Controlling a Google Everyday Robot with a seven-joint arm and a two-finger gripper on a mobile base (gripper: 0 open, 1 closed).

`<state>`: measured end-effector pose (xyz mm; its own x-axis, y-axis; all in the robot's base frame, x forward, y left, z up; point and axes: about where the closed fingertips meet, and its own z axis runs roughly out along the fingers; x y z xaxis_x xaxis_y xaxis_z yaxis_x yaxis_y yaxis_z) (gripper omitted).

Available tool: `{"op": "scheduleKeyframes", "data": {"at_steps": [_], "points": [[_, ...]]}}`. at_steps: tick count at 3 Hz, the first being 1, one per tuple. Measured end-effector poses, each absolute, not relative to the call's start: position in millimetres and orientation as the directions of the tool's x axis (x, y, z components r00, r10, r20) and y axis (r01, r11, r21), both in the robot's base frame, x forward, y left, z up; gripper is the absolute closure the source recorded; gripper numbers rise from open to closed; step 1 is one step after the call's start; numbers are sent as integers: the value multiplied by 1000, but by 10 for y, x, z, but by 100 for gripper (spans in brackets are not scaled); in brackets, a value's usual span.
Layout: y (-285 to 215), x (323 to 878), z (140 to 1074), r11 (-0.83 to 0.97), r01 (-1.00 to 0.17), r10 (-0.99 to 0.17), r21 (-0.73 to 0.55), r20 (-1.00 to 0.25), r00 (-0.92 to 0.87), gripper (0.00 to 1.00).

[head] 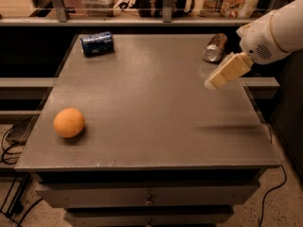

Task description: Move orange can near orange

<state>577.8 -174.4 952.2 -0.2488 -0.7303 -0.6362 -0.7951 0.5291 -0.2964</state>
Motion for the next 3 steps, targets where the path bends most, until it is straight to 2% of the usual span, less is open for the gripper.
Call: {"op": "scheduleKeyframes", "data": {"at_steps": [3], "points": [[-2097,6541,9334,717,-666,-494,-206,-824,-276,0]]}}
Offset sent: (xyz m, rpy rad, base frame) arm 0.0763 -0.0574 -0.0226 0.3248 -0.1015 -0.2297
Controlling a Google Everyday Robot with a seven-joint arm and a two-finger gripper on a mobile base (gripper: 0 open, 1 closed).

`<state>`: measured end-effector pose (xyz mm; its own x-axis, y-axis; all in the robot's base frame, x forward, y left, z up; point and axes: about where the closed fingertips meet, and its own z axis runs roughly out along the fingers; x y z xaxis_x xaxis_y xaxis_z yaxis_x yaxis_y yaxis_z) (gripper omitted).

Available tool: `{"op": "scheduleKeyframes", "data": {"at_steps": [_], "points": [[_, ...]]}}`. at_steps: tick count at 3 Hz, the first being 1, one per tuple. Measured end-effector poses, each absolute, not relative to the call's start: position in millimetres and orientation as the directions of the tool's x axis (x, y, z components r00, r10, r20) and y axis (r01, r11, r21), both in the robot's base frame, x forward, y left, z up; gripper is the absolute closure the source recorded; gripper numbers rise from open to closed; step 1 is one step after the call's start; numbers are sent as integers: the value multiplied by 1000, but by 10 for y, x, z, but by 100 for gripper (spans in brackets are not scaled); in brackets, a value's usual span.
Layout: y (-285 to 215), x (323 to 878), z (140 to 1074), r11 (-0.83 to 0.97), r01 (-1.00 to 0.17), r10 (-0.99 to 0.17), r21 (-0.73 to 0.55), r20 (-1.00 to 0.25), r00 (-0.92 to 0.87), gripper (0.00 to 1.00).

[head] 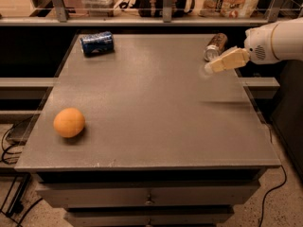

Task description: Move orange can near orange

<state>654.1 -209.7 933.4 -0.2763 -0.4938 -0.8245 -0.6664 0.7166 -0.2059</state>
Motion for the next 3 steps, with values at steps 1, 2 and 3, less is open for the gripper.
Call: {"op": "scheduleKeyframes", "data": {"at_steps": [1,2,3], "points": [[-2172,6910,9251,744,-642,-439,-184,-859,-262,0],[-2171,6910,9250,744,-643,-439,-184,-859,-262,0],[-2091,7097,9207,753,-628,-432,-199,-869,-243,0]]}}
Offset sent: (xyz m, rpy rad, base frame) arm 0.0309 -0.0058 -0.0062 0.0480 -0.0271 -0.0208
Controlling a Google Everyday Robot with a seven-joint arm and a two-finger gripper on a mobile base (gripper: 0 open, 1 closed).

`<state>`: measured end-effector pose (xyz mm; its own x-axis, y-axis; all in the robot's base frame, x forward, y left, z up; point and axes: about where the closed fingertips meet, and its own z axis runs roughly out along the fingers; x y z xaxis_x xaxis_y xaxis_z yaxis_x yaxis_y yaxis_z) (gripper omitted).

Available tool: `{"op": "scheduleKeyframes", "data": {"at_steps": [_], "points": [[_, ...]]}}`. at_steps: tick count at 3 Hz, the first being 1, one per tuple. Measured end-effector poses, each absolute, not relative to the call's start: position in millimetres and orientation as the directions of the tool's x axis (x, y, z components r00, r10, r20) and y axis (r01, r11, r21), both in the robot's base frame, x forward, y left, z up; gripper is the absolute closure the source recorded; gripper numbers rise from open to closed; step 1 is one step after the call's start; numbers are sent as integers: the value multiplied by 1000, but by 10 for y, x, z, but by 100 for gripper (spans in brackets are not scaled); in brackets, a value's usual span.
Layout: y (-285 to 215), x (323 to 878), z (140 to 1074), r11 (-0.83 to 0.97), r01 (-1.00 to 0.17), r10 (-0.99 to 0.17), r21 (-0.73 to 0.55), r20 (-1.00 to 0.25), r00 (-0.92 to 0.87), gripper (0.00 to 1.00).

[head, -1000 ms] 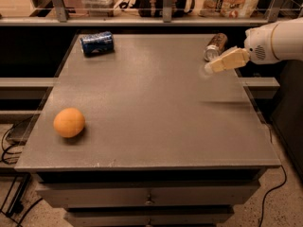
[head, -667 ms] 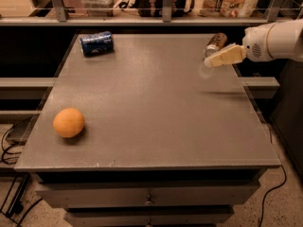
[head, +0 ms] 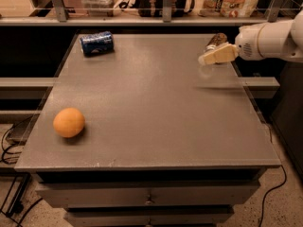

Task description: Move orange can near orange

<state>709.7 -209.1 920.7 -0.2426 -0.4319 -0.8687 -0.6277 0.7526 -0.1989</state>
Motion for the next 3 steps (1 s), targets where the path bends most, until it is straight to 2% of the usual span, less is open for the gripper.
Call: {"op": "scheduleKeyframes", "data": {"at_steps": [2,3], "points": [[-2032,7665,8984,801,-571,-370,-182,-899,-233,0],[-2058,7903,8816,849,-513,-296,-128,-919,-262,0]]}}
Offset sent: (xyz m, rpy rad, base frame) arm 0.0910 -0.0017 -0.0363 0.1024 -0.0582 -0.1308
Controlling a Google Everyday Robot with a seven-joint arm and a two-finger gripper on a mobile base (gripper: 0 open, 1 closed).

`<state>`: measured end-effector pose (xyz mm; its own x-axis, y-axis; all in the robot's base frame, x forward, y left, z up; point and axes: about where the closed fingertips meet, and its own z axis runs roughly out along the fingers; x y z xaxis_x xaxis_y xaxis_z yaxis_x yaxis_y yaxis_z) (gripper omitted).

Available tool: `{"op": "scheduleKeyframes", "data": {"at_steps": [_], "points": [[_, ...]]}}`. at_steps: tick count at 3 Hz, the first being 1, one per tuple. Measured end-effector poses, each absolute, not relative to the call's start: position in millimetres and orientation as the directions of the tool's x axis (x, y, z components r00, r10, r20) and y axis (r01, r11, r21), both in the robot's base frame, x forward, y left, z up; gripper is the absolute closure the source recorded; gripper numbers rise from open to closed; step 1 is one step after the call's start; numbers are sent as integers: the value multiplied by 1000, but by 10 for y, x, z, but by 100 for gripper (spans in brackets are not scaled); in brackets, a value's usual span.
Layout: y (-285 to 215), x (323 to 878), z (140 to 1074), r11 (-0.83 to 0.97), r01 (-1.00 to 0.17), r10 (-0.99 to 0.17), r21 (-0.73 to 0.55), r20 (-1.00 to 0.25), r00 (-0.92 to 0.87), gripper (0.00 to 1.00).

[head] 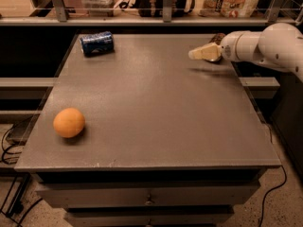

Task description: Move orange can near orange

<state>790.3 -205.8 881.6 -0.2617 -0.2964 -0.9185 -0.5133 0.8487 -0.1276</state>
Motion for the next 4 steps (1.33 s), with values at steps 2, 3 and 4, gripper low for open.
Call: {"op": "scheduleKeyframes", "data": {"at_steps": [2,3,4], "points": [[-2131,8179,8581,913,-407,-145,-6,-939,-312,19],[-2079,8192,8664,918,-391,-194,-65,-934,-300,42],[-1970,8146,8848,905,-395,-277,-160,-925,-261,65]]}}
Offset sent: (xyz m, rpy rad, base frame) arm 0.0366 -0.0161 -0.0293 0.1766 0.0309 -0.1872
